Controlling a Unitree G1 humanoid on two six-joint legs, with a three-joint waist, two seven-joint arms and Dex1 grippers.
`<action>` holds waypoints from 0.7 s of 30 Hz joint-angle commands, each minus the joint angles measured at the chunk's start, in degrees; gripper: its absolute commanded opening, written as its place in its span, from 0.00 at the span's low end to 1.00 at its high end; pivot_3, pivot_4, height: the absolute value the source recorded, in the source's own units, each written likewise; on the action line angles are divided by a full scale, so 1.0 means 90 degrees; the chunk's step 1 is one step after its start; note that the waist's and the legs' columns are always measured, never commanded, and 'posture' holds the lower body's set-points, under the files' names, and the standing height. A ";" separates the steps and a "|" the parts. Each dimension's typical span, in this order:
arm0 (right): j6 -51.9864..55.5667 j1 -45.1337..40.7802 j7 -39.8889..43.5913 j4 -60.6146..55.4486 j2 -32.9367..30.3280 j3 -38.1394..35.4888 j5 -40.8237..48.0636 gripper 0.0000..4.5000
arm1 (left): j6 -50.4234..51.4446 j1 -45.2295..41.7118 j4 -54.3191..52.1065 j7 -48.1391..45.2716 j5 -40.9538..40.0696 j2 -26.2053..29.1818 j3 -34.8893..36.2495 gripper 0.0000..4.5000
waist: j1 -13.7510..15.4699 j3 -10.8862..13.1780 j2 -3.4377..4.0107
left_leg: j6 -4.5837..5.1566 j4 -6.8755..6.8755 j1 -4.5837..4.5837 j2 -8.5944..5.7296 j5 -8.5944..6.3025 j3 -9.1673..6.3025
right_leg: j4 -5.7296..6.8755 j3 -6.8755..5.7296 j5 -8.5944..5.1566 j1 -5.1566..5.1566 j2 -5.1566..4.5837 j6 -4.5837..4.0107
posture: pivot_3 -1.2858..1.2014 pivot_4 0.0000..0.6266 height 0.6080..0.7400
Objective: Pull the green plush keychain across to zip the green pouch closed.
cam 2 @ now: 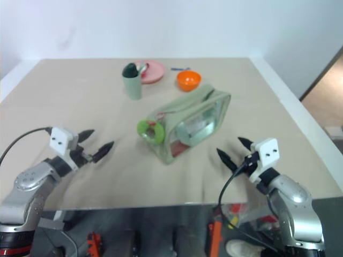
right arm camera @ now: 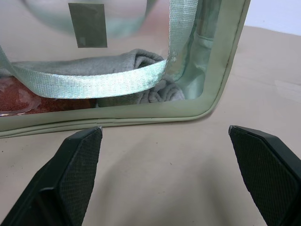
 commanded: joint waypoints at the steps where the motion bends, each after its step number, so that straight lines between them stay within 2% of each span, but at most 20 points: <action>1: -0.0060 -0.0068 -0.0006 -0.0192 -0.0020 -0.0086 0.0069 0.99 | -0.0050 -0.0012 -0.0115 -0.0003 -0.0035 0.0028 0.0046 1.00 | 0.0000 0.0000 0.0000 | 0.0000 0.0000 0.0000 0.0000 0.0000 0.0000 | 0.0000 0.0000 0.0000 0.0000 0.0000 0.0000 | 0.52 0.24 1.00; 16: -0.0222 0.0007 0.0013 -0.0061 0.0070 -0.0068 0.0012 0.99 | -0.0050 -0.0054 -0.0235 -0.0310 -0.0241 0.0069 -0.0011 1.00 | 0.0000 0.0000 0.0000 | 0.0000 0.0000 0.0000 0.0000 0.0000 0.0000 | 0.0000 0.0000 0.0000 0.0000 0.0000 0.0000 | 0.52 0.24 1.00; 21: -0.0047 -0.0181 0.0203 -0.0190 -0.0183 -0.0171 0.0190 0.99 | 0.0670 -0.0551 -0.0797 -0.0923 -0.1211 0.0520 0.0118 1.00 | 0.0000 0.0001 -0.0002 | 0.0000 0.0001 -0.0002 0.0000 0.0000 -0.0002 | 0.0000 -0.0002 0.0000 0.0000 0.0000 0.0000 | 0.52 0.24 1.00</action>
